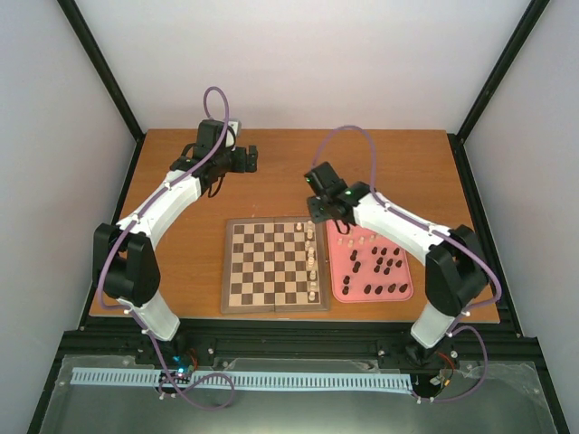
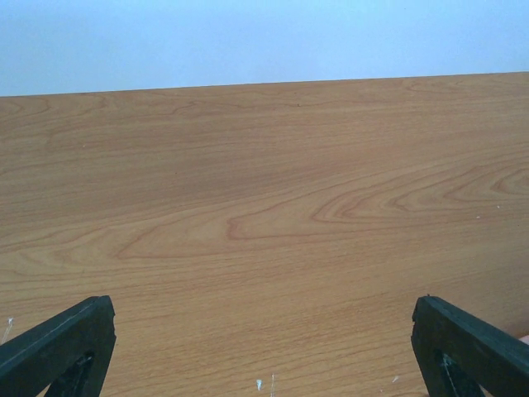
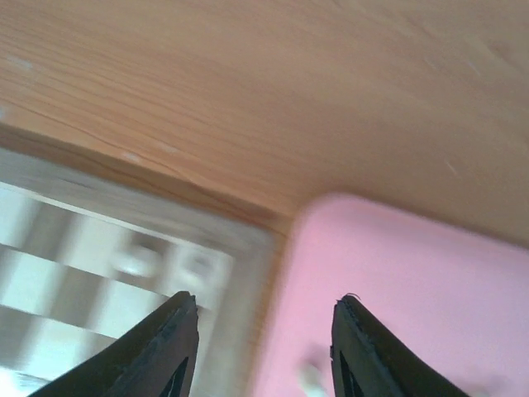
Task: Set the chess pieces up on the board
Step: Place the chess piece on the chessboard, then pick up the chess piece from the storage box.
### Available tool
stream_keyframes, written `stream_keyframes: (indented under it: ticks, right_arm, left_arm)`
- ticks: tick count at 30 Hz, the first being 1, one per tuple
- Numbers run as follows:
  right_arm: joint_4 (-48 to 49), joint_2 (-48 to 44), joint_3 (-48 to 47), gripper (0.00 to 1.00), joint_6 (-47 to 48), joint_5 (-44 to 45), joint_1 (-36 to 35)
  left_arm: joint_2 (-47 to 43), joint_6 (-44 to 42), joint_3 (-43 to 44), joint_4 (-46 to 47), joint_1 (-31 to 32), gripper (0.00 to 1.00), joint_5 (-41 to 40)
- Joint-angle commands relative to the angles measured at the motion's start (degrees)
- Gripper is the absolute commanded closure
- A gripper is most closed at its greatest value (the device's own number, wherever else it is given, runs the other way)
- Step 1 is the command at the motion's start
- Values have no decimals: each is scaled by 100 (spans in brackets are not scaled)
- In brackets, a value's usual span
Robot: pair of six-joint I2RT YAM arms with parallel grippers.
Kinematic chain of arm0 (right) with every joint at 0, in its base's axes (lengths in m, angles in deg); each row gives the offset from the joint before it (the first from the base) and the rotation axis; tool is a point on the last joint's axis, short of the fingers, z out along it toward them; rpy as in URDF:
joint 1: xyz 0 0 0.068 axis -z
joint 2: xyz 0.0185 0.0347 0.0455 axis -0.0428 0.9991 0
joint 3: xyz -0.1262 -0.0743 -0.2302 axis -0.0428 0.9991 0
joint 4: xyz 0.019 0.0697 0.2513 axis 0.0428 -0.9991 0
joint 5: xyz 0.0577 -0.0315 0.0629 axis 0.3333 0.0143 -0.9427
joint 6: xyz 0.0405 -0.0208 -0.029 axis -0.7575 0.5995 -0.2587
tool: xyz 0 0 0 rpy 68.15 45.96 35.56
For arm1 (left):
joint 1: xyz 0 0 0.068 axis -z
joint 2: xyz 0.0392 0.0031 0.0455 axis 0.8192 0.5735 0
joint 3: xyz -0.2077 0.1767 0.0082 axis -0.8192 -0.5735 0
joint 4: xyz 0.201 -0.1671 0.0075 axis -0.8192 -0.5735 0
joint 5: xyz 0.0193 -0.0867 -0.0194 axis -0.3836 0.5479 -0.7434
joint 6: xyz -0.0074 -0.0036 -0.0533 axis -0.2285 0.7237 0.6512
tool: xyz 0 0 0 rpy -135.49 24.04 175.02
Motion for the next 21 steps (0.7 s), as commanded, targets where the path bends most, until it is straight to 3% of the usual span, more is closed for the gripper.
stream_keyframes:
  ticks: [1,9,21]
  right_arm:
    - [-183,-557,944,56,-331,390,545]
    - [-19,-860,1728,58,-402,349,897]
    - [355,-278,1791,60,-242,-214,1056]
  left_arm:
    - [-196,0,73,83,-47,0,98]
    - [-128,26,88,91,-45,0,175]
    - [-115,35,95,85,-43,0,183]
